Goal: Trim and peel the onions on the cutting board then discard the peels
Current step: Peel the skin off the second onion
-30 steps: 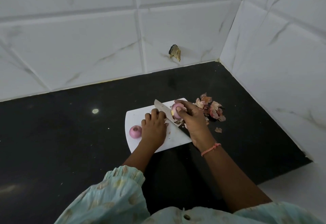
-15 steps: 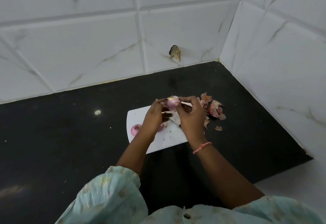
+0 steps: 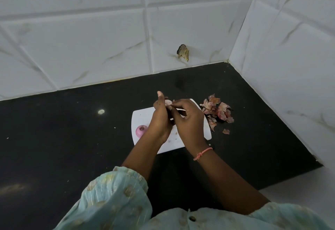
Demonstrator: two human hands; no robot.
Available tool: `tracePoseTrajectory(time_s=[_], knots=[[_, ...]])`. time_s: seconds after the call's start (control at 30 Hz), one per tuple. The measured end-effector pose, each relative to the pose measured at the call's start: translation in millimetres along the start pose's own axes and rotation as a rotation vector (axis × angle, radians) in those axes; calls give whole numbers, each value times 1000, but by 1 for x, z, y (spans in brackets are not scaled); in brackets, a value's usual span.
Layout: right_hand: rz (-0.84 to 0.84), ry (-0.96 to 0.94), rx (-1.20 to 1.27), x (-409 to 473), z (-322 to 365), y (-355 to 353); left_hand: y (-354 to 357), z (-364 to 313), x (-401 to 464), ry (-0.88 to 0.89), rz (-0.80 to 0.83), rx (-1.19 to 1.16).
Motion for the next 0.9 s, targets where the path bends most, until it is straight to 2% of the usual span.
tracePoseTrajectory(time_s=[0.13, 0.33, 0.47, 0.73, 0.83, 0.9], knots=[[10, 16, -8, 2, 2, 1, 2, 0, -1, -34, 26, -91], [80, 76, -26, 8, -9, 11, 3, -6, -6, -34, 72, -44], [62, 125, -42, 9, -22, 8, 3, -3, -8, -65, 108, -64], [-70, 457, 12, 12, -87, -34, 12, 1, -6, -95, 192, -31], [74, 476, -181, 15, -99, -36, 14, 6, -6, -108, 195, -58], [64, 378, -146, 17, -87, -35, 15, 9, -5, -125, 167, -114]])
Point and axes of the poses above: each hand's wrist, its own x-axis towards the middle knuckle, its own y-axis out of the palm, z = x × y, the point moved 10 cm from there along x, towards the middle knuckle, and after that the axes turned 14 degrees about -x, right-handed, at the moved point
